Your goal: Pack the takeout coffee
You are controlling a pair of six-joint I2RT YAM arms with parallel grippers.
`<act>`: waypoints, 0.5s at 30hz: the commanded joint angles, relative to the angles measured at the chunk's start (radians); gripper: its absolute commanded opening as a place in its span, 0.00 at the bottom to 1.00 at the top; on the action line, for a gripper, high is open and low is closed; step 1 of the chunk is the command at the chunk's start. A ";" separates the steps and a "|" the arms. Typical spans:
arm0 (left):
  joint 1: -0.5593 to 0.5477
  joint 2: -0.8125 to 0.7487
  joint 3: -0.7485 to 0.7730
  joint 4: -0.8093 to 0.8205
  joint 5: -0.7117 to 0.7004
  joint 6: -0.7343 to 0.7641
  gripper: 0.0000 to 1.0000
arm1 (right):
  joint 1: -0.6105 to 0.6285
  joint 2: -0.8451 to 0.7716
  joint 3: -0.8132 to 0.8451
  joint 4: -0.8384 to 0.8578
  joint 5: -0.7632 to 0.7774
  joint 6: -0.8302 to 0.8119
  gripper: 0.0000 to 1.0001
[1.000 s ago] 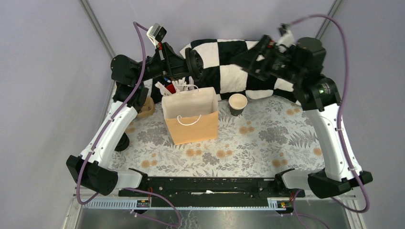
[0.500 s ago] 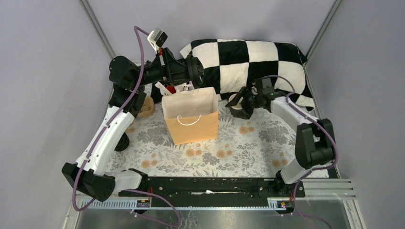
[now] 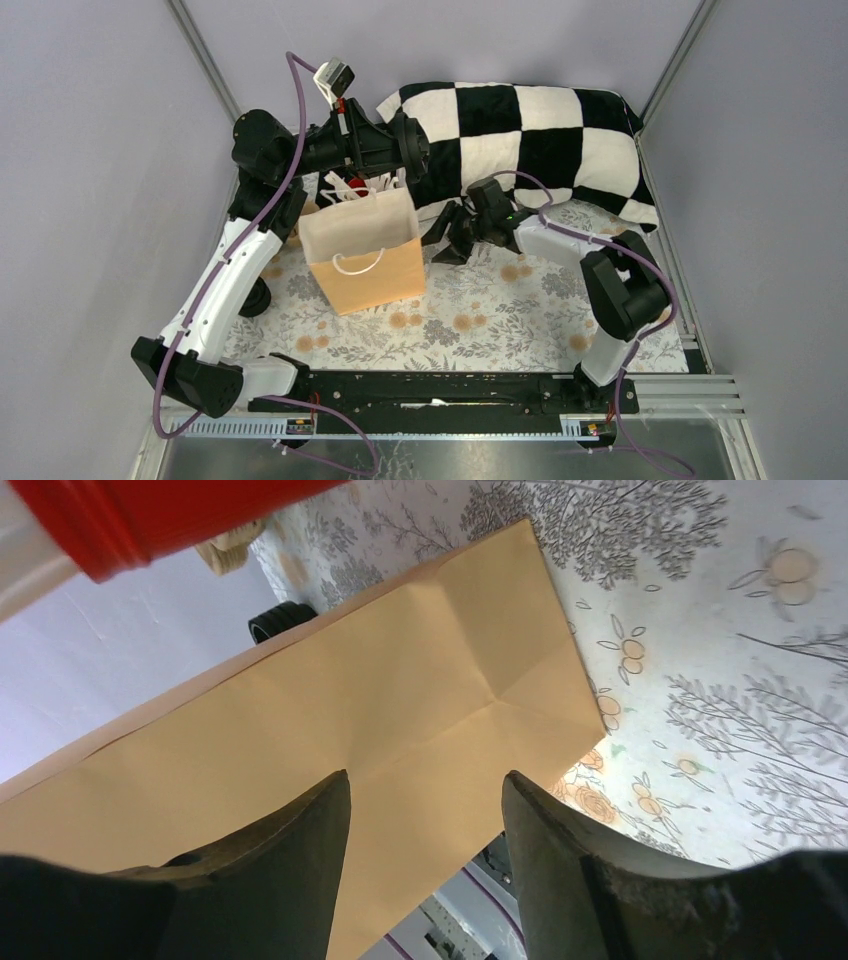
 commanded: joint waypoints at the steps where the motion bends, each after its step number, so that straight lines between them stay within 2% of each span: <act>1: -0.007 0.006 0.039 0.030 0.030 0.016 0.00 | 0.040 0.052 0.064 0.095 -0.009 0.044 0.64; 3: -0.010 0.009 0.037 0.033 0.030 0.018 0.00 | 0.061 0.089 0.103 0.086 -0.052 -0.007 0.65; 6: -0.013 0.014 0.032 0.049 0.029 0.012 0.00 | 0.078 0.094 0.210 -0.121 -0.026 -0.155 0.65; 9: -0.014 0.021 0.032 0.068 0.030 0.004 0.00 | 0.046 0.014 0.272 -0.339 0.148 -0.346 0.69; 12: -0.017 0.023 0.032 0.074 0.030 0.004 0.00 | -0.041 -0.044 0.327 -0.557 0.285 -0.521 0.73; 15: -0.019 0.030 0.036 0.076 0.037 0.003 0.00 | -0.124 -0.100 0.348 -0.671 0.440 -0.639 0.78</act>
